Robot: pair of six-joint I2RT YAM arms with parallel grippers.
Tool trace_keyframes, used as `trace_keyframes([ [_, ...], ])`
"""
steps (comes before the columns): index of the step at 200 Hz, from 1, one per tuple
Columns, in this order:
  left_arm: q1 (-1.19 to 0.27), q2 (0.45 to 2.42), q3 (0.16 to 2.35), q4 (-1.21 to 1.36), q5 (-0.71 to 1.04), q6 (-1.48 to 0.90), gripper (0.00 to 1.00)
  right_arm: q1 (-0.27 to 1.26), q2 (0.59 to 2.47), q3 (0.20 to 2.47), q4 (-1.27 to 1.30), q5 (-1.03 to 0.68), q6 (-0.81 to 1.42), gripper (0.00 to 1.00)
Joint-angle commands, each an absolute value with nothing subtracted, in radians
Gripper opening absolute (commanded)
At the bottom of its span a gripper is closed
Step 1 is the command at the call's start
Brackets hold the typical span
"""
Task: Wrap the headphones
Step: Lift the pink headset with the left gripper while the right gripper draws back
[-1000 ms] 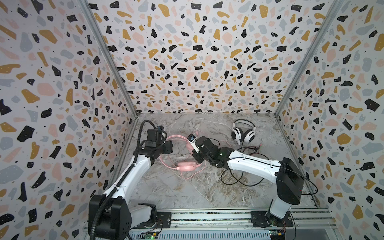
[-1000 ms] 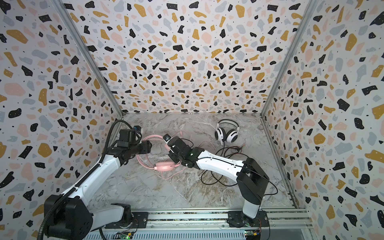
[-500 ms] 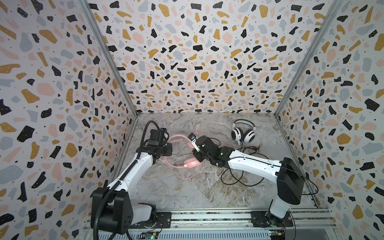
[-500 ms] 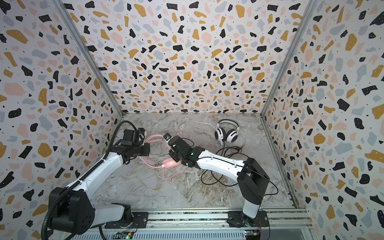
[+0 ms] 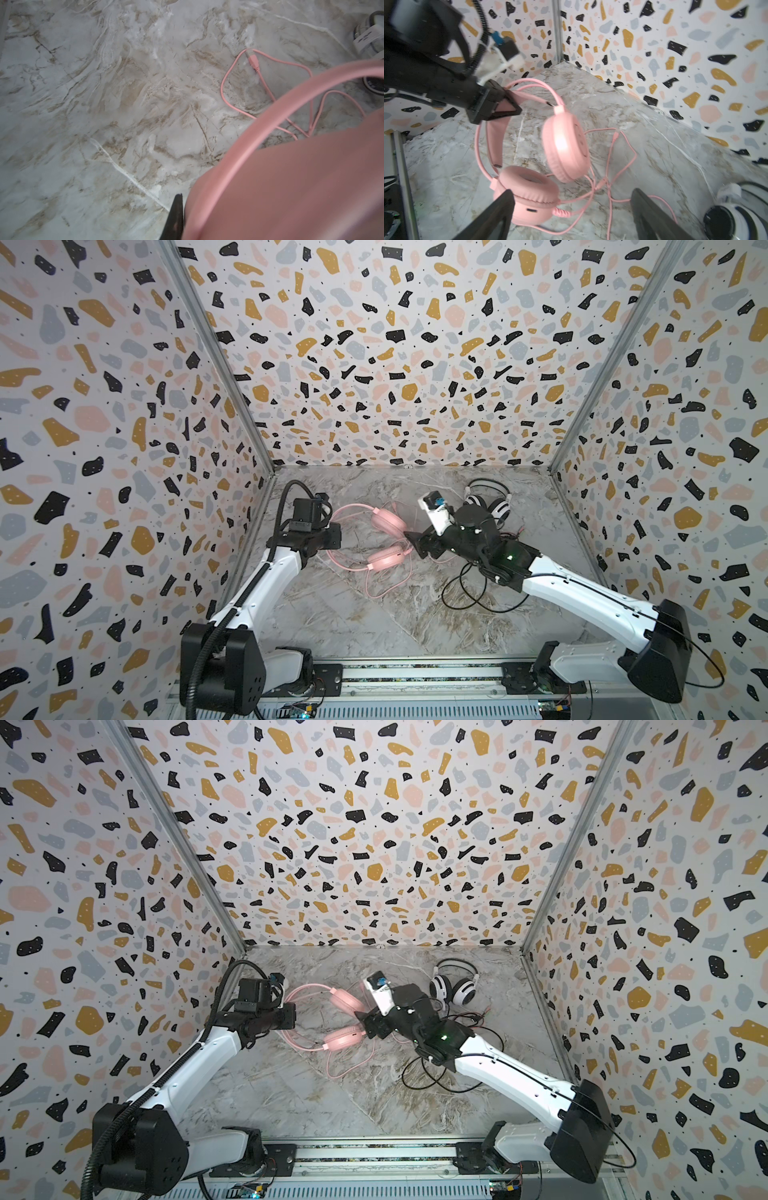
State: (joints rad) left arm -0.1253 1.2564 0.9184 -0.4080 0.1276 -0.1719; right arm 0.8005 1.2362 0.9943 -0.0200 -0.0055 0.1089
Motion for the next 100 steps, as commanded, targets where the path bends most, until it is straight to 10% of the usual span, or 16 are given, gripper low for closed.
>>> trace_keyframes([
  [1,-0.120,1.229,0.946,-0.316,0.322,-0.231,0.00,0.703,1.155,0.848,0.010,-0.160,0.179,0.89],
  [100,-0.117,1.206,1.352,-0.289,0.670,-0.539,0.00,0.681,1.041,0.505,0.329,-0.275,0.287,0.89],
])
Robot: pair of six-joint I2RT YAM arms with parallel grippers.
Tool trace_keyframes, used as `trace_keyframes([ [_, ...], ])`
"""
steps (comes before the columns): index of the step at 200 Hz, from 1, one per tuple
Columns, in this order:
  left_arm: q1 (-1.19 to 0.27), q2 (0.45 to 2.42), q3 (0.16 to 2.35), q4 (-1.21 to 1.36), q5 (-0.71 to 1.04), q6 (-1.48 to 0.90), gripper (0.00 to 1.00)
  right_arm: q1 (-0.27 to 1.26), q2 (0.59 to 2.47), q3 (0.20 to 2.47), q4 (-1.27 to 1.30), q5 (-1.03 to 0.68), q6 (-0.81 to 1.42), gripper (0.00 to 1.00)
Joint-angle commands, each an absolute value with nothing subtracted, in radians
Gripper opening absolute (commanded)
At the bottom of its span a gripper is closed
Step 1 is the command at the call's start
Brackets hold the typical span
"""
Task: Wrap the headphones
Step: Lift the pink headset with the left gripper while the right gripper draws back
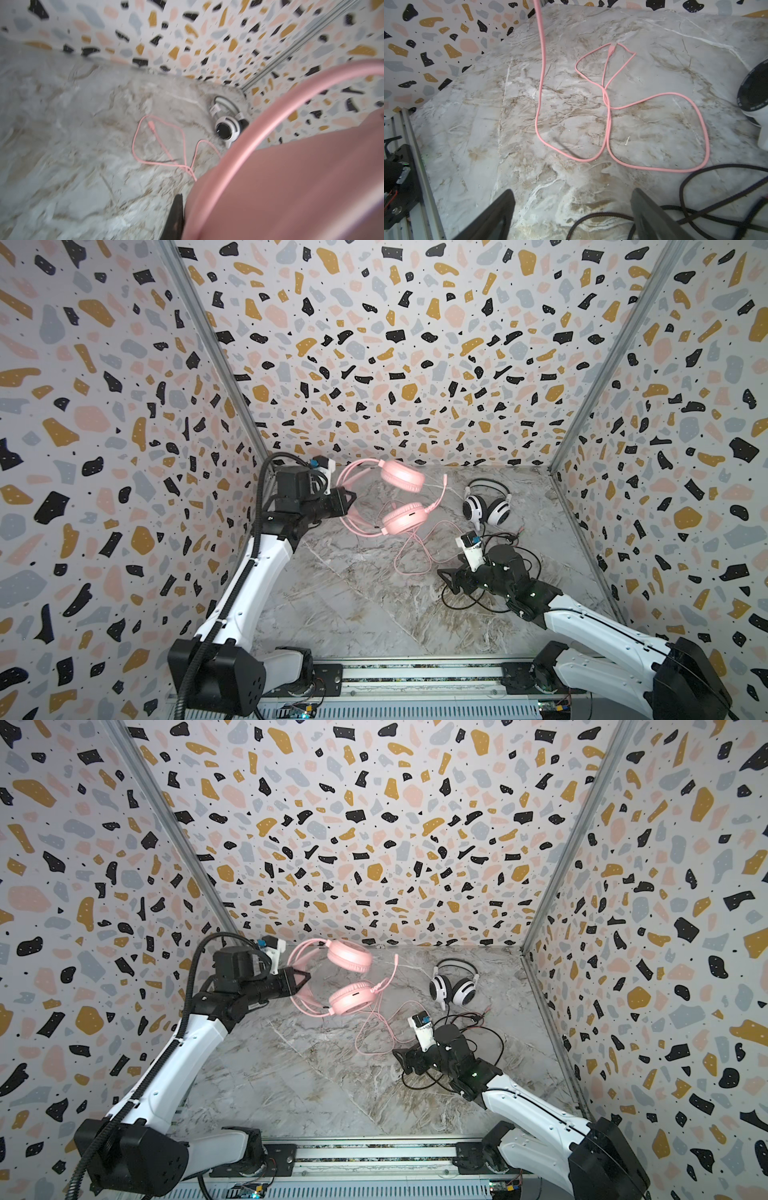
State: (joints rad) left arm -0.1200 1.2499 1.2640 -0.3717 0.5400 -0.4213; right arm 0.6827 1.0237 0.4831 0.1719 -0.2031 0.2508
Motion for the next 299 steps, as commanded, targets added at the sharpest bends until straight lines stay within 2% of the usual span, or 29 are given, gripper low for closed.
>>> trace_keyframes([
  [1,-0.117,1.206,1.355,-0.287,0.674,-0.542,0.00,0.681,1.044,0.505,0.335,-0.280,0.287,0.89],
  [31,-0.117,1.209,1.387,-0.229,0.749,-0.628,0.00,0.681,1.137,0.543,0.486,-0.379,0.309,0.89],
  [50,-0.117,1.205,1.401,-0.222,0.759,-0.654,0.00,0.680,1.196,0.558,0.578,-0.382,0.301,0.89],
  [84,-0.117,1.205,1.424,-0.224,0.765,-0.674,0.00,0.698,1.301,0.627,0.627,-0.446,0.310,0.91],
  [109,-0.115,1.215,1.447,-0.238,0.773,-0.675,0.00,0.724,1.314,0.594,0.706,-0.474,0.341,0.90],
  [155,-0.114,1.227,1.466,-0.254,0.772,-0.676,0.00,0.737,1.227,0.493,0.739,-0.477,0.335,0.88],
  [188,-0.113,1.218,1.455,-0.235,0.769,-0.693,0.00,0.744,1.354,0.560,0.749,-0.468,0.312,0.88],
  [210,-0.114,1.217,1.447,-0.219,0.794,-0.711,0.00,0.746,1.503,0.649,0.781,-0.553,0.303,0.77],
  [217,-0.114,1.211,1.441,-0.204,0.803,-0.723,0.00,0.751,1.550,0.675,0.804,-0.579,0.316,0.70],
  [227,-0.114,1.201,1.431,-0.191,0.801,-0.733,0.00,0.757,1.610,0.711,0.832,-0.615,0.330,0.58],
  [240,-0.112,1.195,1.430,-0.193,0.793,-0.732,0.00,0.765,1.666,0.727,0.882,-0.652,0.353,0.31],
  [256,-0.105,1.192,1.431,-0.202,0.774,-0.732,0.00,0.776,1.685,0.702,0.939,-0.660,0.386,0.13],
  [276,-0.095,1.178,1.400,-0.190,0.681,-0.744,0.00,0.798,1.638,0.630,0.937,-0.610,0.389,0.07],
  [299,-0.091,1.145,1.304,-0.110,0.506,-0.795,0.00,0.838,1.543,0.539,0.851,-0.472,0.378,0.00],
])
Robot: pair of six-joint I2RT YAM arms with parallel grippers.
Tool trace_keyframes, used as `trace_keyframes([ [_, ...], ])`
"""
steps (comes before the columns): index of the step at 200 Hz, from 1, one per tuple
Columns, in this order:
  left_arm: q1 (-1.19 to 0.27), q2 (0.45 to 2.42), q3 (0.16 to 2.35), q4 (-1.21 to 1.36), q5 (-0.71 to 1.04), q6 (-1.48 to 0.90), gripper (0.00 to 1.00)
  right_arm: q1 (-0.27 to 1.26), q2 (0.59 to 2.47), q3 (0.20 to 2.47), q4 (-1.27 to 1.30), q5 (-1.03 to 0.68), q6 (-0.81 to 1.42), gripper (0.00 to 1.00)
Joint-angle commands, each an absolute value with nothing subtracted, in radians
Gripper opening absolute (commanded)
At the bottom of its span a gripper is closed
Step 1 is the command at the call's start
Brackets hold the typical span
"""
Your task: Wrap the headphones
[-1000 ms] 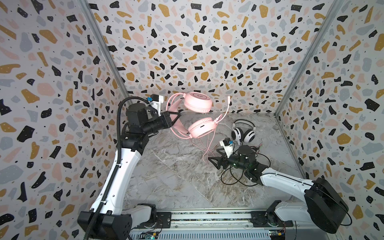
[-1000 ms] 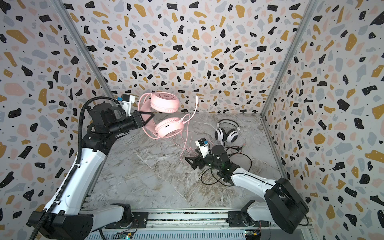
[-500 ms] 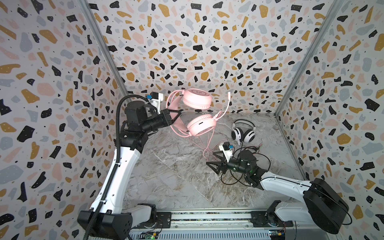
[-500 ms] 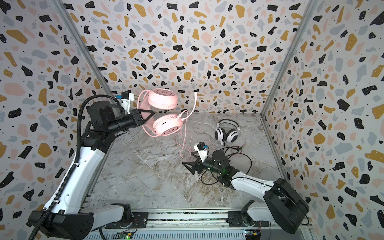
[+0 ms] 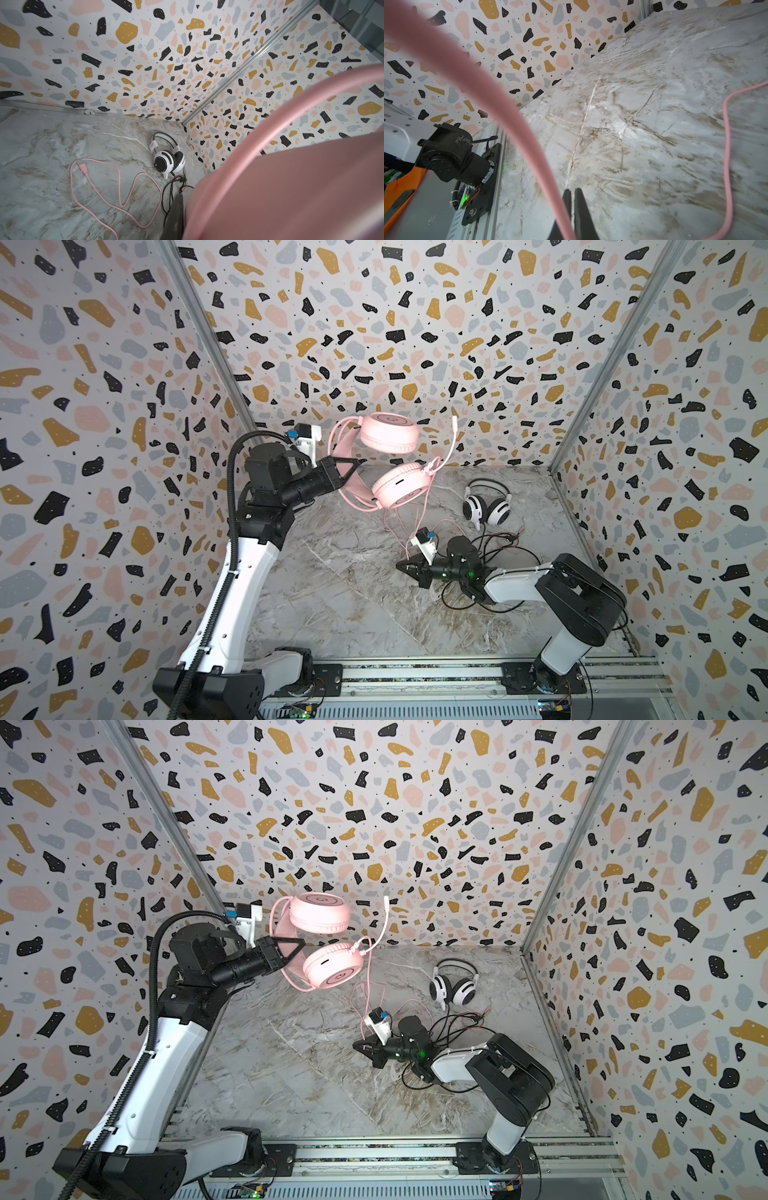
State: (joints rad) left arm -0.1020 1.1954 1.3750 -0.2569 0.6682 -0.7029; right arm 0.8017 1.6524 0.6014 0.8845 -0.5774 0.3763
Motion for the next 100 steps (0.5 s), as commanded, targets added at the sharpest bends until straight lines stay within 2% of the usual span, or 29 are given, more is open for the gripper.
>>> trace_keyframes([
  [1,-0.091,1.143,1.298,-0.106,0.497,-0.798,0.00,0.839,1.538,0.536,0.845,-0.465,0.377,0.00],
  [30,-0.091,1.098,1.160,-0.009,0.219,-0.909,0.00,0.948,1.378,0.547,0.472,-0.211,0.321,0.00],
  [57,-0.114,1.085,1.119,-0.020,0.038,-0.892,0.00,0.989,1.316,0.664,0.104,-0.147,0.294,0.00],
  [100,-0.211,1.108,1.139,-0.132,-0.156,-0.695,0.00,1.030,1.294,1.017,-0.460,-0.071,0.225,0.00],
])
